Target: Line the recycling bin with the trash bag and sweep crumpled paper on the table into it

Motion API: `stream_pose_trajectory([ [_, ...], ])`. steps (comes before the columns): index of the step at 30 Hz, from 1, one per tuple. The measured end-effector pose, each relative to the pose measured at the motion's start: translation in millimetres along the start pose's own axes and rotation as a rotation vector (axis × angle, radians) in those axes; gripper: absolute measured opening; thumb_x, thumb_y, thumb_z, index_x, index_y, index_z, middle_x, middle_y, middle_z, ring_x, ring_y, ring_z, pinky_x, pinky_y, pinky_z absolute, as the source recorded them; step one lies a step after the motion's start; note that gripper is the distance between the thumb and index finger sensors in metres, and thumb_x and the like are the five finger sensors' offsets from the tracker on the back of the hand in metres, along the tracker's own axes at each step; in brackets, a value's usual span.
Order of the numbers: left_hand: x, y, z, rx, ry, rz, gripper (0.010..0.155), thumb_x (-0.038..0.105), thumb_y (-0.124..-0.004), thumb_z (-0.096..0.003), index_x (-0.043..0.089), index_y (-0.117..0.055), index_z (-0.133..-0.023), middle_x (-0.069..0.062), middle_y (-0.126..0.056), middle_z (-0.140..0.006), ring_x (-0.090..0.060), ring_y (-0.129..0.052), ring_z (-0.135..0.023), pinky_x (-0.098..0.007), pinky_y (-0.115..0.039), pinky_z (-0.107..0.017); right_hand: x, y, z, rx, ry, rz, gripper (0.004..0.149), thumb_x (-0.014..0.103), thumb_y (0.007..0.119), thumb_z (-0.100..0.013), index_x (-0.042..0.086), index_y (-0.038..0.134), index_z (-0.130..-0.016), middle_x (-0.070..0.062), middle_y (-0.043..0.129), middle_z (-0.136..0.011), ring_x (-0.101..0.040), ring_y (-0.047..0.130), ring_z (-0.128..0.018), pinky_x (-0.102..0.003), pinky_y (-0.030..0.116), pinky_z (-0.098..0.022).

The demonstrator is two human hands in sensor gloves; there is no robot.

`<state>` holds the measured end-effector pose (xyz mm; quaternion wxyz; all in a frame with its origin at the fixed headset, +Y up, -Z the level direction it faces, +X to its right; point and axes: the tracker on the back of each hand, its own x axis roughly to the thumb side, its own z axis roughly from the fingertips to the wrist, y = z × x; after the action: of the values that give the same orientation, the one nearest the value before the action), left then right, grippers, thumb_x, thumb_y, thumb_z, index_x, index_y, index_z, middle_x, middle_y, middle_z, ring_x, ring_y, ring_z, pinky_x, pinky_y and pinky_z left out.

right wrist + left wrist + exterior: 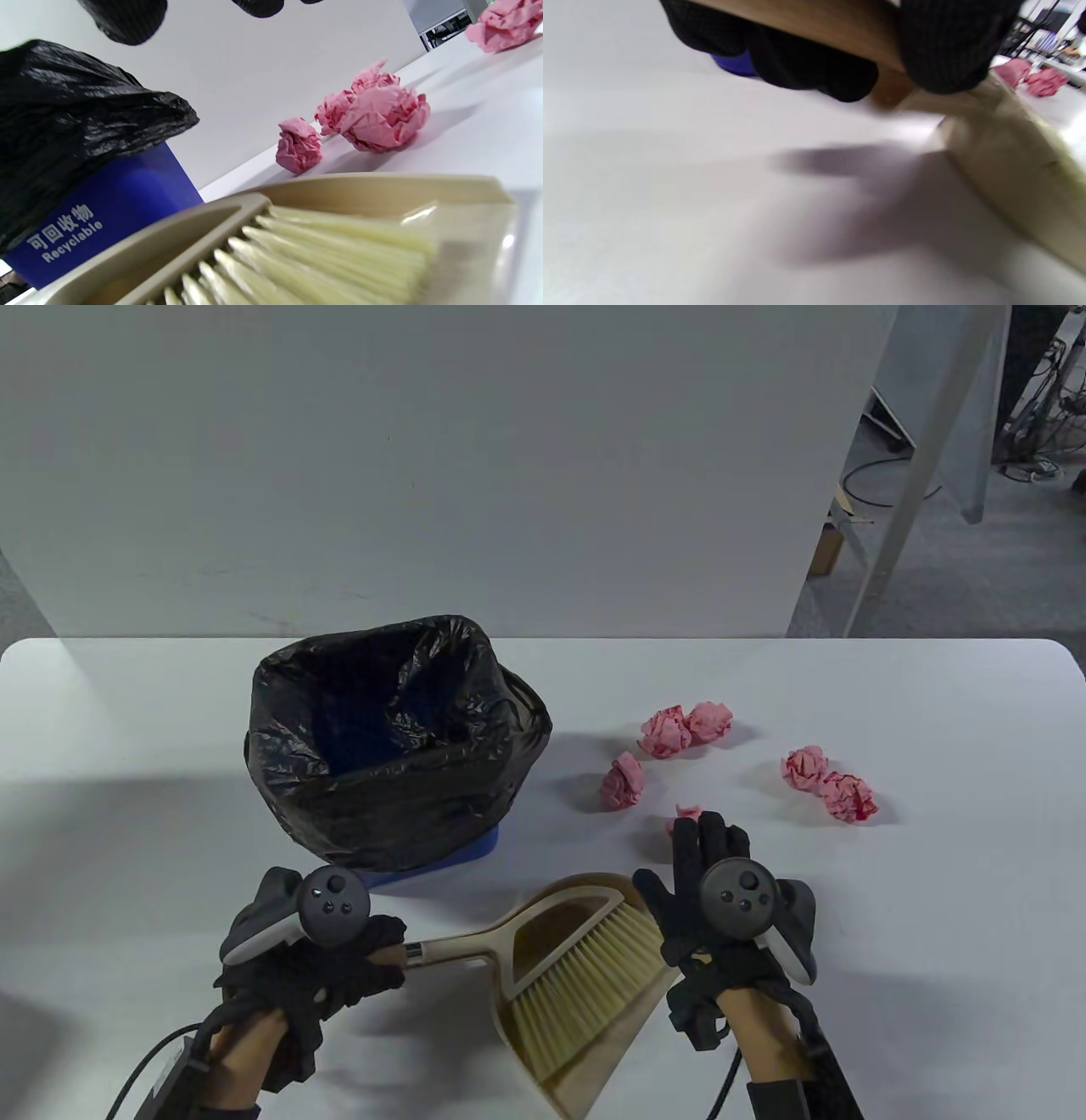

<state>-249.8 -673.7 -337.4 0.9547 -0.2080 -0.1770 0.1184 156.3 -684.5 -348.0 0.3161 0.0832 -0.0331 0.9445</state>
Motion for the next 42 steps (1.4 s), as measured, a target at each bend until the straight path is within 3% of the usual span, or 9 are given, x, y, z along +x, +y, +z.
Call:
stream_pose_trajectory([
  [5, 18, 10, 7, 0.037, -0.038, 0.037, 0.066, 0.039, -0.080, -0.0583, 0.021, -0.053, -0.115, -0.005, -0.075, -0.103, -0.027, -0.085, -0.075, -0.057, -0.076, -0.061, 9, -11, 6, -0.100, -0.063, -0.018, 0.080, 0.052, 0.053, -0.061, 0.000, 0.021, -0.113, -0.036, 0.008, -0.116, -0.063, 0.008, -0.095, -0.079, 0.025, -0.063],
  [10, 56, 17, -8, 0.092, -0.079, 0.089, 0.071, 0.030, -0.079, -0.0593, 0.015, -0.041, -0.117, -0.010, -0.066, -0.108, -0.030, -0.082, -0.083, -0.050, -0.082, -0.059, 18, -21, 15, -0.226, -0.129, -0.017, 0.080, 0.052, 0.053, -0.061, 0.000, 0.020, -0.112, -0.036, 0.008, -0.116, -0.063, 0.008, -0.095, -0.078, 0.025, -0.063],
  [18, 128, 26, -72, 0.136, -0.096, 0.476, 0.074, 0.023, -0.076, -0.0592, 0.010, -0.031, -0.117, -0.016, -0.054, -0.114, -0.035, -0.078, -0.091, -0.048, -0.082, -0.060, 25, -18, 23, -0.250, -0.184, -0.029, 0.079, 0.051, 0.053, -0.061, 0.000, 0.022, -0.112, -0.036, 0.012, -0.116, -0.063, 0.016, -0.097, -0.077, 0.030, -0.064],
  [22, 153, 25, -106, 0.147, -0.144, 0.658, 0.078, 0.016, -0.072, -0.0578, 0.008, -0.022, -0.117, -0.021, -0.039, -0.118, -0.043, -0.063, -0.098, -0.055, -0.072, -0.069, 19, -6, 19, -0.150, -0.152, -0.190, 0.076, 0.051, 0.053, -0.061, 0.000, 0.029, -0.113, -0.037, 0.026, -0.117, -0.062, 0.038, -0.098, -0.076, 0.043, -0.064],
  [25, 160, 14, -124, 0.130, -0.229, 0.775, 0.079, 0.013, -0.070, -0.0575, 0.009, -0.018, -0.116, -0.021, -0.027, -0.121, -0.045, -0.052, -0.103, -0.057, -0.064, -0.075, 12, 6, 11, -0.038, -0.095, -0.455, 0.072, 0.049, 0.054, -0.062, 0.002, 0.037, -0.113, -0.036, 0.044, -0.115, -0.058, 0.057, -0.095, -0.073, 0.054, -0.063],
  [29, 162, -13, -140, 0.031, -0.325, 0.980, 0.079, 0.011, -0.068, -0.0582, 0.012, -0.015, -0.116, -0.018, -0.020, -0.124, -0.045, -0.045, -0.107, -0.057, -0.058, -0.079, 8, 19, 1, -0.009, -0.009, -0.690, 0.073, 0.046, 0.057, -0.062, -0.003, 0.034, -0.111, -0.038, 0.044, -0.110, -0.056, 0.063, -0.088, -0.069, 0.058, -0.063],
  [33, 158, -27, -141, 0.025, -0.405, 1.074, 0.079, 0.014, -0.071, -0.0593, 0.015, -0.017, -0.117, -0.017, -0.019, -0.125, -0.044, -0.046, -0.110, -0.054, -0.060, -0.082, 5, 19, 1, -0.026, -0.014, -0.614, 0.077, 0.044, 0.065, -0.061, -0.003, 0.029, -0.110, -0.037, 0.040, -0.110, -0.053, 0.059, -0.088, -0.068, 0.057, -0.064],
  [39, 160, -35, -136, 0.009, -0.458, 1.115, 0.084, 0.028, -0.079, -0.0587, 0.026, -0.019, -0.117, -0.005, -0.023, -0.129, -0.034, -0.046, -0.116, -0.051, -0.062, -0.082, 0, 15, 5, -0.079, -0.021, -0.809, 0.085, 0.044, 0.069, -0.059, -0.007, 0.023, -0.109, -0.041, 0.033, -0.107, -0.055, 0.055, -0.085, -0.069, 0.054, -0.063],
  [42, 167, -37, -133, 0.001, -0.501, 1.048, 0.088, 0.031, -0.081, -0.0577, 0.031, -0.016, -0.117, 0.000, -0.019, -0.129, -0.029, -0.040, -0.119, -0.057, -0.053, -0.083, -4, 11, 7, -0.127, 0.004, -0.856, 0.082, 0.042, 0.069, -0.059, -0.006, 0.024, -0.108, -0.038, 0.038, -0.106, -0.053, 0.058, -0.083, -0.068, 0.056, -0.062],
])
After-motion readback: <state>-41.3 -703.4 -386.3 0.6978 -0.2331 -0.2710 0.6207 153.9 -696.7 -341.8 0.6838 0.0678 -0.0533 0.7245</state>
